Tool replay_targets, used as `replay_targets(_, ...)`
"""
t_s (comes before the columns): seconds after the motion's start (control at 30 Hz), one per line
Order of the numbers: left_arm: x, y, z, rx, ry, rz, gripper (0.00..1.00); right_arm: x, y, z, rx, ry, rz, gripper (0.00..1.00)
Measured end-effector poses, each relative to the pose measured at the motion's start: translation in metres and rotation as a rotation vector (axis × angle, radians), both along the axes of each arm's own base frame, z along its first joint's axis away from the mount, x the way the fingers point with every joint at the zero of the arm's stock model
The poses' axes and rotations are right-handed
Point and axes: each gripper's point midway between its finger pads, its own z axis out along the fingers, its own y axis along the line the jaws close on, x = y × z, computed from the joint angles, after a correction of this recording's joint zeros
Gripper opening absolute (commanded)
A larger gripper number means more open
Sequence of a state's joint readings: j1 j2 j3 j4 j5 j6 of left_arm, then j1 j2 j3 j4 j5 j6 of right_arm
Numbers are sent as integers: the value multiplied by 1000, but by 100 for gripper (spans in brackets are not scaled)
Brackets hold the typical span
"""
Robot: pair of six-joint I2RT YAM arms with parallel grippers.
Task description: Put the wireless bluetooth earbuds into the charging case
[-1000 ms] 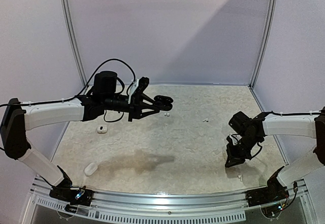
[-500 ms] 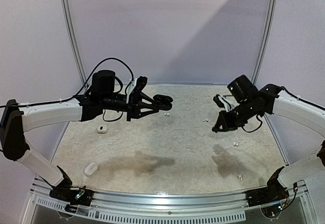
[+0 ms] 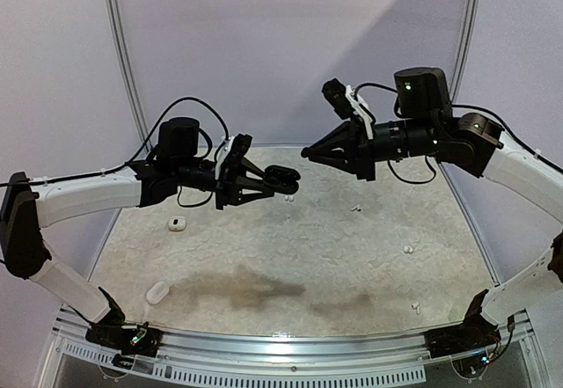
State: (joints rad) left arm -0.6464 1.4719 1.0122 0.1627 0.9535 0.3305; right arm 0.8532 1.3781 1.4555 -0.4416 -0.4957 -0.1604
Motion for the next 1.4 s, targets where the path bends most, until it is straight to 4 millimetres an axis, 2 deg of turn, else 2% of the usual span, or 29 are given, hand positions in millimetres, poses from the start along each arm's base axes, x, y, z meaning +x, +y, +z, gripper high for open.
replay_targets(0.1,-1,0,0,0,-3,-6,0,-2,20,-3,-31,-66,76,0)
replay_targets(0.27,-1,0,-1,4,-1,-7,0,-6,33,-33,-139,-114,156,0)
replay_targets(0.53,-1,0,-1,5,1,-8,0,-7,31,-55,-239,-165,201,0)
replay_targets(0.77,-2,0,-2,7,5,-9,0,3,31,-67,-290,-196,177,0)
replay_targets(1.13,-1,0,-2,10,5,-2,0,12,32,-73,-312,-216,144,0)
replay_targets(1.4,2,2,-4,16,10,8,0,18,36,-76,-317,-222,131,10)
